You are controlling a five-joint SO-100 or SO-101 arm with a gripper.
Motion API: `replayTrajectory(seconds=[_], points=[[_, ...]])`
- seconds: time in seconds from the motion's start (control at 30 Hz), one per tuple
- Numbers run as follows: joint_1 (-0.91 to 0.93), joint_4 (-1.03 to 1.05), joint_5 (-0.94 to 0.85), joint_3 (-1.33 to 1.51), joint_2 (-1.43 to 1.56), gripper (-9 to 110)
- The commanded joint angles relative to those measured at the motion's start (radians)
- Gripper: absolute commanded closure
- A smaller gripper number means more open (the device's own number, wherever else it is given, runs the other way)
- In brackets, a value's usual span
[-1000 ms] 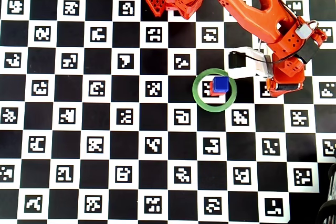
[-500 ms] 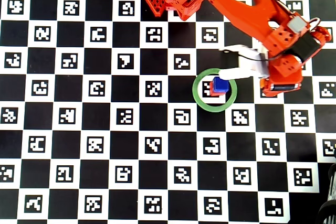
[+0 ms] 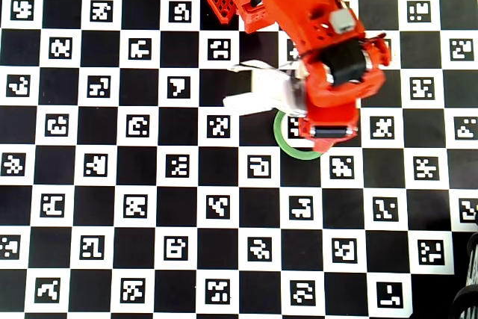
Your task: Grab the red cube then put it in the green circle then put the blue cube on top and finally the orange cube on top
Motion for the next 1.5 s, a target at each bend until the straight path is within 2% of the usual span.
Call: replayTrajectory(seconds=[0.0, 0.43, 1.47], points=[[-0.023, 0.087, -0.011, 0.041, 0.118, 98], [-0.158, -0.026, 0.103, 0.179, 0.109, 98], [-0.129, -0.215, 0.187, 0.301, 0.035, 98]])
